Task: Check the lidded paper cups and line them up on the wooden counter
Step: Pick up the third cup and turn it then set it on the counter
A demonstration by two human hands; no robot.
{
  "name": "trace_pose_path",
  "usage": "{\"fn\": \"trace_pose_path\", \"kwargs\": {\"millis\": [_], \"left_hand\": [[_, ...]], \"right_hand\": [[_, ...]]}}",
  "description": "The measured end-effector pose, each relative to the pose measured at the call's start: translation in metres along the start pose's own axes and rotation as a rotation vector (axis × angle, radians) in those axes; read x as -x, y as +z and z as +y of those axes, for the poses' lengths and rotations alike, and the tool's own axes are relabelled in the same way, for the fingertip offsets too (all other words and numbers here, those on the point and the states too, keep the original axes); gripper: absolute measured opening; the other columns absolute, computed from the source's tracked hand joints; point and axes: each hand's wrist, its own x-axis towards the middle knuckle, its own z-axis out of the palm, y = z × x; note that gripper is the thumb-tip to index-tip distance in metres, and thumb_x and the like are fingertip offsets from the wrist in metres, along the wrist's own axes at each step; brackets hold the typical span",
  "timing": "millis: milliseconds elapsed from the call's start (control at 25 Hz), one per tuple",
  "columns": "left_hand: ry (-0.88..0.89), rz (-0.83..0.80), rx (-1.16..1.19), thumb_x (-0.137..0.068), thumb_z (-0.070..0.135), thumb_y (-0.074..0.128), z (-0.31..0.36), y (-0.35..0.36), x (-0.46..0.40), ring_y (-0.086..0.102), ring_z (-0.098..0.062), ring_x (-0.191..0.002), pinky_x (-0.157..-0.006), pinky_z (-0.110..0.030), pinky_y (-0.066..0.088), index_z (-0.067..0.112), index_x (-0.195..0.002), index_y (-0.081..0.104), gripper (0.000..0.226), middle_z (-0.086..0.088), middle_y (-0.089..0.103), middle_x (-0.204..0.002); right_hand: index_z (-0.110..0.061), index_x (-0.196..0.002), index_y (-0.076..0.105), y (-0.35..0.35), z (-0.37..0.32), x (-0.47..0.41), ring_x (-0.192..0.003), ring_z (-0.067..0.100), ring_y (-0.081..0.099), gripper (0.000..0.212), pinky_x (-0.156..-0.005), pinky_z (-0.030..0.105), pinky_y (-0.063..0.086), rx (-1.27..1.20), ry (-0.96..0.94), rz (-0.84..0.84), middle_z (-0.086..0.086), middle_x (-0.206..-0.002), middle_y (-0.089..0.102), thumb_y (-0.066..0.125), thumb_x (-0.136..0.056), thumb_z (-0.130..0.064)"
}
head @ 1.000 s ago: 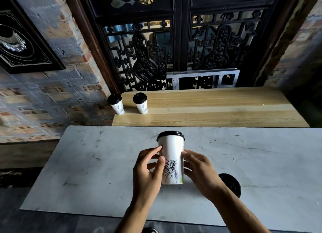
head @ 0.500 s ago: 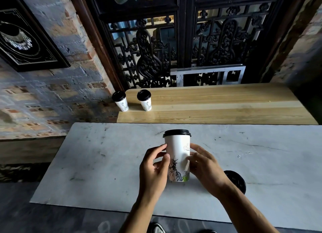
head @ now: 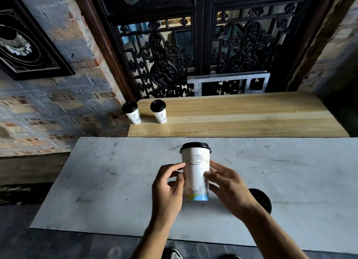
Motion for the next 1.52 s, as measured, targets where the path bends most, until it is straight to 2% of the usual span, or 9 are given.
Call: {"fn": "trace_pose_path", "kwargs": {"millis": [120,240,360,520,640,800,1040,1240,1520], "left_hand": [[0.030,0.008,-0.012,-0.091,-0.013,0.061,-0.001,0.000,-0.003,0.070,-0.013,-0.094,-0.075,-0.015,0.055,0.024,-0.101,0.076,0.041,-0.001,0.074,-0.106],[-0.023,0.015,0.049,-0.093,0.004,0.066,-0.005,0.001,-0.003,0.071,-0.012,-0.095,-0.073,-0.017,0.056,0.022,-0.102,0.076,0.023,0.000,0.076,-0.107],[-0.095,-0.006,0.128,-0.088,0.026,0.068,-0.008,0.003,-0.001,0.072,-0.010,-0.098,-0.075,-0.020,0.059,0.021,-0.107,0.075,0.021,0.002,0.077,-0.107],[-0.108,-0.031,0.090,-0.086,0.032,0.072,-0.011,0.005,-0.001,0.073,-0.006,-0.097,-0.073,-0.015,0.056,0.018,-0.109,0.073,0.027,0.006,0.078,-0.104],[-0.055,-0.031,0.036,-0.093,0.016,0.074,-0.013,0.004,-0.002,0.072,-0.010,-0.093,-0.075,-0.029,0.062,0.017,-0.110,0.073,0.017,0.001,0.075,-0.107],[0.019,-0.049,-0.019,-0.093,-0.011,0.063,-0.011,0.004,-0.002,0.070,-0.019,-0.088,-0.075,-0.041,0.063,0.026,-0.104,0.076,0.041,-0.001,0.071,-0.101],[-0.064,-0.031,0.081,-0.090,0.025,0.067,-0.007,0.006,0.000,0.071,-0.014,-0.093,-0.081,-0.045,0.064,0.027,-0.106,0.074,0.018,-0.001,0.075,-0.103],[-0.100,-0.056,0.090,-0.079,0.053,0.074,-0.005,0.007,-0.001,0.074,-0.016,-0.092,-0.080,-0.046,0.064,0.025,-0.102,0.069,0.037,0.007,0.076,-0.093],[-0.082,-0.036,0.020,-0.084,0.048,0.077,-0.011,0.004,0.002,0.074,-0.018,-0.091,-0.081,-0.052,0.062,0.028,-0.108,0.071,0.032,0.001,0.076,-0.096]], "right_hand": [[0.001,-0.126,0.071,0.001,0.000,0.000,-0.111,0.028,0.072,0.039,-0.091,0.032,0.058,-0.001,-0.002,-0.006,0.025,-0.124,0.075,0.069,-0.089,-0.010],[0.005,-0.133,0.063,0.003,0.000,-0.001,-0.117,0.033,0.069,0.049,-0.101,0.040,0.053,-0.019,-0.006,0.024,0.028,-0.129,0.071,0.071,-0.086,-0.008],[0.000,-0.135,0.059,0.003,0.001,-0.002,-0.109,0.032,0.072,0.053,-0.094,0.038,0.055,-0.067,0.020,0.092,0.026,-0.123,0.074,0.071,-0.084,-0.008],[-0.007,-0.135,0.059,0.000,0.001,-0.002,-0.101,0.031,0.070,0.041,-0.092,0.042,0.052,-0.069,0.065,0.162,0.026,-0.119,0.075,0.056,-0.096,0.003],[-0.008,-0.135,0.059,0.000,-0.002,-0.001,-0.105,0.027,0.071,0.047,-0.092,0.045,0.052,-0.067,0.058,0.170,0.019,-0.123,0.076,0.063,-0.088,-0.001],[-0.006,-0.143,0.057,0.001,-0.004,-0.001,-0.123,0.040,0.065,0.062,-0.105,0.056,0.050,-0.027,0.065,0.133,0.027,-0.134,0.067,0.070,-0.082,-0.009],[-0.008,-0.137,0.065,0.000,-0.001,-0.001,-0.115,0.033,0.070,0.046,-0.093,0.037,0.056,0.014,-0.001,0.079,0.028,-0.127,0.071,0.068,-0.091,-0.011],[-0.026,-0.131,0.068,-0.004,0.002,-0.005,-0.094,0.026,0.072,0.040,-0.081,0.039,0.059,-0.036,0.084,0.159,0.015,-0.106,0.077,0.051,-0.101,-0.006],[-0.022,-0.132,0.064,-0.003,0.001,-0.006,-0.096,0.023,0.075,0.045,-0.080,0.037,0.061,-0.010,0.052,0.164,0.016,-0.110,0.074,0.059,-0.096,0.004]]}}
